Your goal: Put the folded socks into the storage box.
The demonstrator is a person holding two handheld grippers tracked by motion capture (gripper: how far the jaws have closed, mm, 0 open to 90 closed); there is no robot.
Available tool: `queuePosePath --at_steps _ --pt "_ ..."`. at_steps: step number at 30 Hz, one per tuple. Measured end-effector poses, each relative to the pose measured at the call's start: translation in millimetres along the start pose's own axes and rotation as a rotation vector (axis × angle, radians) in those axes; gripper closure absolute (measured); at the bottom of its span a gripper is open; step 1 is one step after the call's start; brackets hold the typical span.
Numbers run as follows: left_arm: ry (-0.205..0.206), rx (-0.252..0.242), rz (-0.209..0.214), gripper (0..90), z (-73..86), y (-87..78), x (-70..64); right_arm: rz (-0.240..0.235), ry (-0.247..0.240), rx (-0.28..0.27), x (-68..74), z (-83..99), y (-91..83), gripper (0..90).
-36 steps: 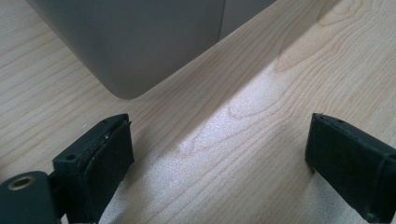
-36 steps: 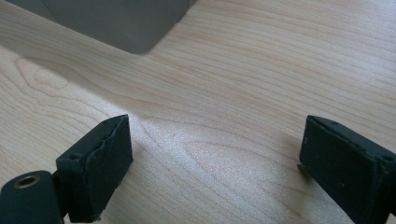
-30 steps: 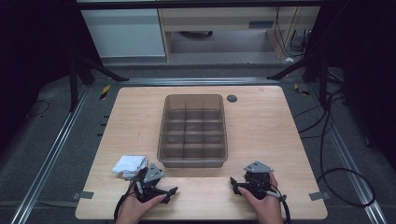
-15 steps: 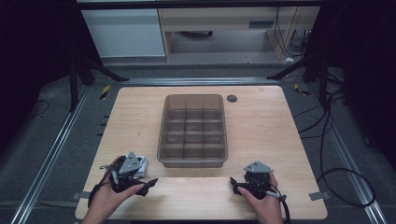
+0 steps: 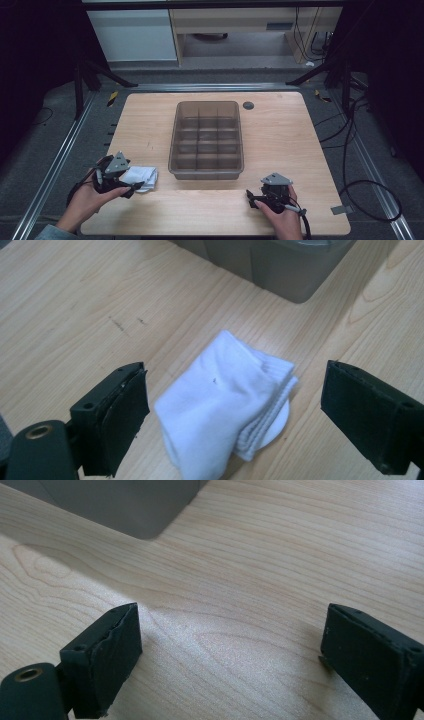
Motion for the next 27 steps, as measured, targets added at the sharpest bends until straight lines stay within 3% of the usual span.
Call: queuePosePath --at_steps 4,8,11,21,27 --pt "0.009 0.014 -0.008 11.1 0.9 -3.1 5.5 0.002 0.003 0.001 0.1 0.1 -0.1 9.6" --pt "0.053 0.044 -0.029 11.0 -1.1 -8.4 10.6 0.001 0.001 0.0 0.1 0.0 0.0 9.6" --pt "0.093 0.06 -0.036 15.8 -1.9 -10.5 12.1 0.002 0.002 0.001 0.1 0.1 0.0 9.6" --pt "0.194 0.129 -0.014 27.3 -2.9 -11.4 15.0 0.003 0.003 0.002 0.1 0.1 0.0 9.6" --pt "0.266 0.182 0.024 33.7 -2.6 -5.8 6.1 0.002 0.002 0.0 0.1 0.0 0.1 9.5"
Point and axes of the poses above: each handheld gripper's, and its own axes: y roughly forward along the jaws, z roughly out of its underside, x roughly to its left, the point moved 7 cm from there along y, roughly forward along the jaws, and after that the axes turned 9 degrees about -y, right-handed, at the moved point
